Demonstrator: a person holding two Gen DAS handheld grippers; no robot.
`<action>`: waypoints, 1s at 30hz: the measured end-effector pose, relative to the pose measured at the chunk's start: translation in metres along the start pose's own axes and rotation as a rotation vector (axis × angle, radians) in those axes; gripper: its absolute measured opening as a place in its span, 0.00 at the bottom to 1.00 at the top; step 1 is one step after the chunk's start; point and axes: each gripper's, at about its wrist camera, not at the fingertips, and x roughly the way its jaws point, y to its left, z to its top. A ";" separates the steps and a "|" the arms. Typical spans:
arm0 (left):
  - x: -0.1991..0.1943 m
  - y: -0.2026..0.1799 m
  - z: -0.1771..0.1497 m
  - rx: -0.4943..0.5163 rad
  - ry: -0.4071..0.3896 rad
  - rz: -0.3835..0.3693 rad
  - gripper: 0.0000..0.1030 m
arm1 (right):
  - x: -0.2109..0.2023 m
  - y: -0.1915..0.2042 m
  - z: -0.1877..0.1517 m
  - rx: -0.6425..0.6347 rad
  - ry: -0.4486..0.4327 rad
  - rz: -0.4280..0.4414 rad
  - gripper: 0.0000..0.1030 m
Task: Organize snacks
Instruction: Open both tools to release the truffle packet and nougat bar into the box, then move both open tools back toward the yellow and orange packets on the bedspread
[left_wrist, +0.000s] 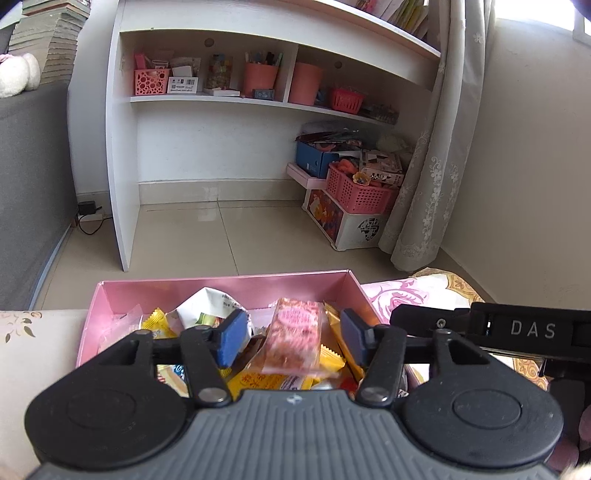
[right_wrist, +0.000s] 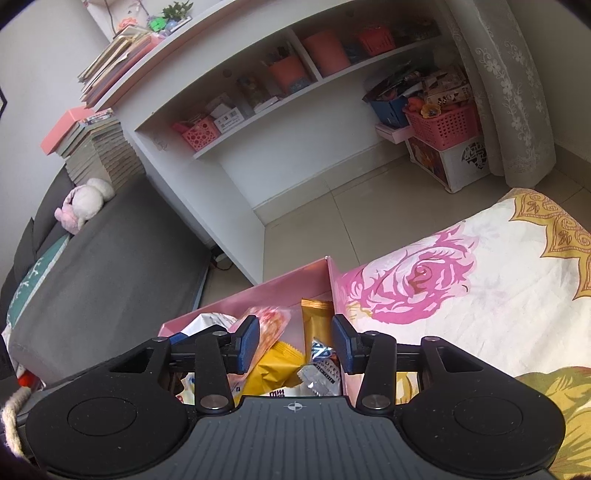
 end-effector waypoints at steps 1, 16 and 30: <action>-0.002 0.000 -0.001 0.001 0.002 0.000 0.55 | -0.002 0.002 0.000 -0.008 0.001 0.000 0.44; -0.041 0.011 -0.026 0.032 0.046 0.023 0.86 | -0.040 0.028 -0.015 -0.115 0.005 -0.027 0.80; -0.094 0.032 -0.050 0.110 0.094 0.100 1.00 | -0.072 0.074 -0.051 -0.303 0.020 -0.048 0.97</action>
